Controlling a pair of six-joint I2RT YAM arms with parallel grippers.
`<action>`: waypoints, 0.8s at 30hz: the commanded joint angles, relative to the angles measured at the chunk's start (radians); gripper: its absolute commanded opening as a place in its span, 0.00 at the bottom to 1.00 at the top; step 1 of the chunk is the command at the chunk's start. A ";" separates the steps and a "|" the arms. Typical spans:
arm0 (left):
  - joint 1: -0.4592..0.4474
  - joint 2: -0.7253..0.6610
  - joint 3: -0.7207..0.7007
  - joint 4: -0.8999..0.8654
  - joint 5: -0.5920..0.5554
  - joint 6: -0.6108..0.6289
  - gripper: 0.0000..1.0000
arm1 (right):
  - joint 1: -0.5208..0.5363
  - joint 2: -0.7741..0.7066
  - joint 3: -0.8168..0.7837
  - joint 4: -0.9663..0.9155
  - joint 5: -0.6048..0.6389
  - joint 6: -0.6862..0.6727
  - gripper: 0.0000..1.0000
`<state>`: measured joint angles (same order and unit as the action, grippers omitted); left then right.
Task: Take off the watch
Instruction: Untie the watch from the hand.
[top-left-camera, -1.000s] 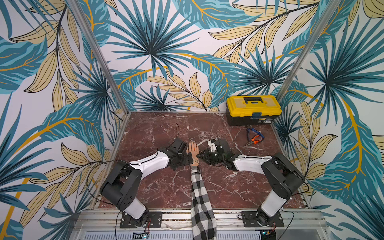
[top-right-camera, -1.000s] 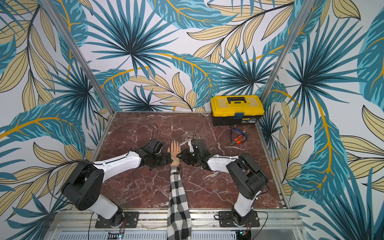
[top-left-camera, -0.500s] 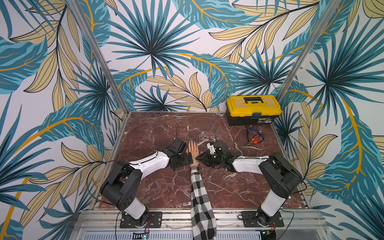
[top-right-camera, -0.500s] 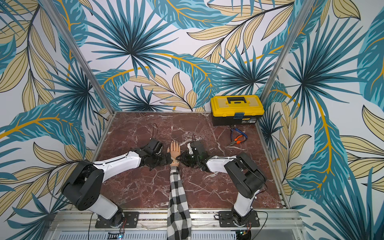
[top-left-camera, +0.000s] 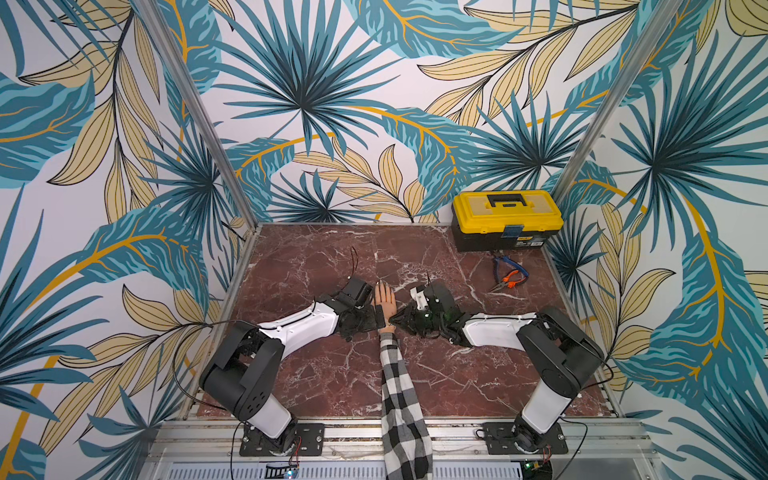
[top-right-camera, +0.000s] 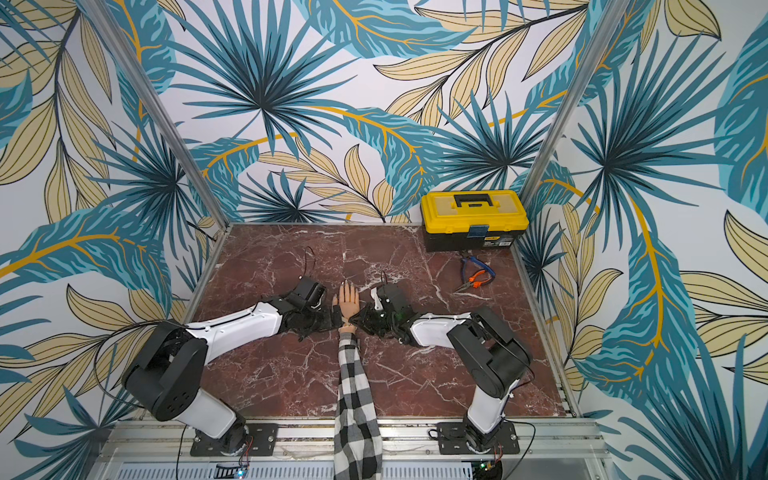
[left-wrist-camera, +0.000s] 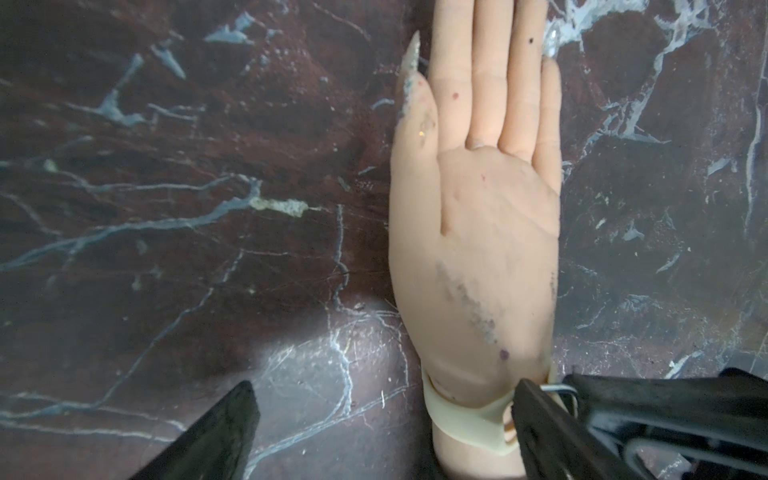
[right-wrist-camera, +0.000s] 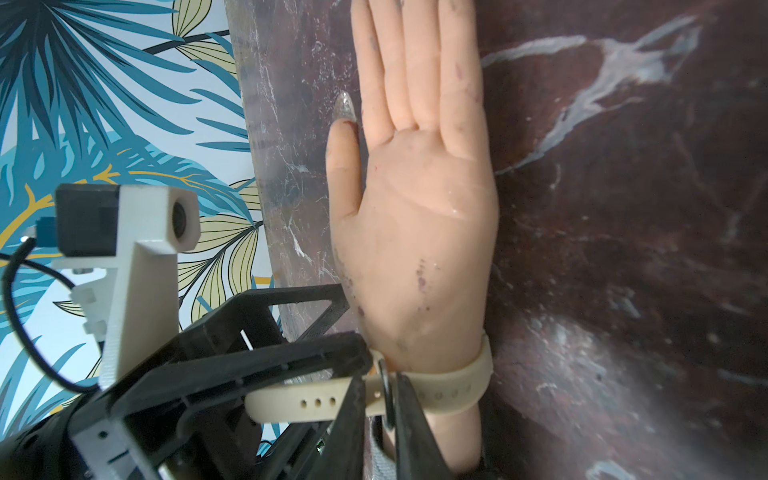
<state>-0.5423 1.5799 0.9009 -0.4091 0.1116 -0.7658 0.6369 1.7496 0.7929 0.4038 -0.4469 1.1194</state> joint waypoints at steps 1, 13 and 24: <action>0.005 -0.018 -0.018 -0.014 -0.020 0.016 0.97 | 0.013 -0.009 -0.005 0.004 -0.025 0.008 0.15; 0.014 -0.035 -0.017 -0.014 -0.021 0.019 0.97 | 0.015 -0.007 -0.007 -0.031 -0.010 -0.006 0.00; 0.099 -0.103 -0.029 -0.015 -0.021 0.038 0.98 | 0.015 -0.068 0.066 -0.111 -0.024 -0.037 0.00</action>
<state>-0.4606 1.5028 0.8894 -0.4156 0.1043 -0.7479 0.6434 1.7176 0.8284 0.3302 -0.4503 1.1057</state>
